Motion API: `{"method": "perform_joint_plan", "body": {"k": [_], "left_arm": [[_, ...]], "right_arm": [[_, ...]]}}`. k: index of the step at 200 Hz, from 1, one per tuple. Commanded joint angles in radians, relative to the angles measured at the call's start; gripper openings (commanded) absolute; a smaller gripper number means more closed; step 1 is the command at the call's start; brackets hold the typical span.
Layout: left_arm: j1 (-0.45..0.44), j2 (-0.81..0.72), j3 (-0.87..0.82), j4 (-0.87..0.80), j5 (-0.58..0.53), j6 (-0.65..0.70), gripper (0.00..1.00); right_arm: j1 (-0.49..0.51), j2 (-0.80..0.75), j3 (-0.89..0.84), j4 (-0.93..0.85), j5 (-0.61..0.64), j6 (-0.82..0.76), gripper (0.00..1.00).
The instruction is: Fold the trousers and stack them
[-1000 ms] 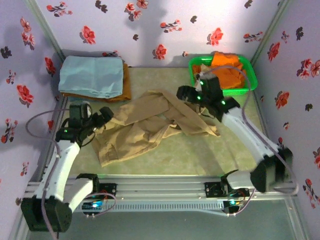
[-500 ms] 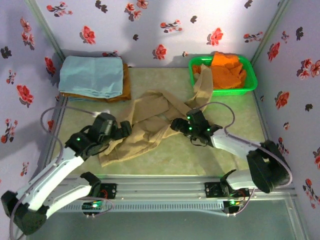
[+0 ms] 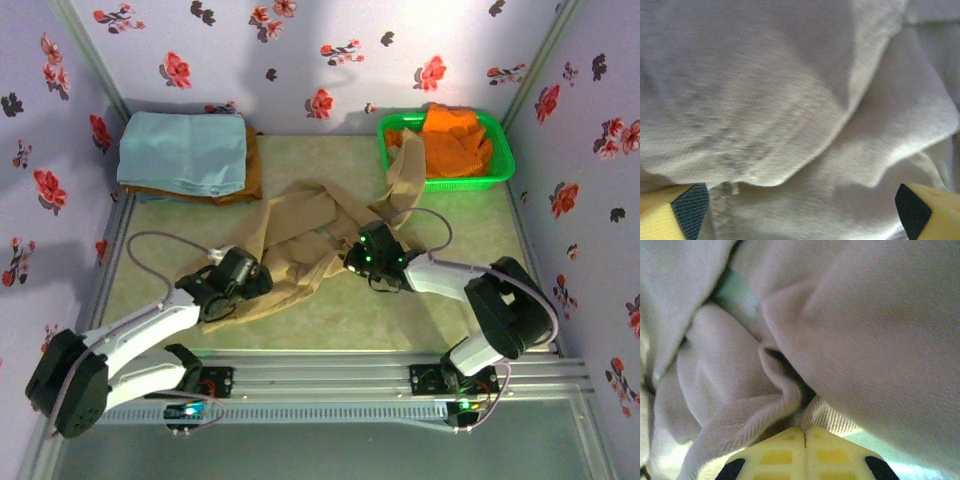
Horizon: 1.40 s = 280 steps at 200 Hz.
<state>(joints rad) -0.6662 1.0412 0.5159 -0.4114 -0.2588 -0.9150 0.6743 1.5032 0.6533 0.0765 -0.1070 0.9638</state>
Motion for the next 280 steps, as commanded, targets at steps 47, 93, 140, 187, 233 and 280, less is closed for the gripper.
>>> {"method": "perform_joint_plan", "body": {"k": [47,93,140,187,233,280], "left_arm": [[0.279,-0.156,-0.037,0.003,0.1,0.084,0.99],[0.335,-0.177,0.014,-0.028,0.166,0.113,0.99],[0.333,-0.193,0.013,-0.045,0.201,0.118,0.99],[0.336,-0.178,0.001,-0.045,0.202,0.138,0.99],[0.336,-0.177,0.047,-0.11,0.17,0.126,1.0],[0.317,-0.276,0.079,-0.273,0.122,0.142,0.97]], "right_arm": [[0.39,-0.166,-0.146,-0.118,0.088,0.099,0.0],[0.442,-0.34,0.056,-0.572,0.382,0.031,0.74],[0.287,-0.515,0.119,-0.853,0.531,-0.082,0.62],[0.29,-0.497,0.038,-0.787,0.374,-0.119,0.33],[0.259,-0.552,-0.009,-0.819,0.457,-0.049,0.69],[0.239,-0.698,-0.08,-0.877,0.474,-0.031,0.67]]}}
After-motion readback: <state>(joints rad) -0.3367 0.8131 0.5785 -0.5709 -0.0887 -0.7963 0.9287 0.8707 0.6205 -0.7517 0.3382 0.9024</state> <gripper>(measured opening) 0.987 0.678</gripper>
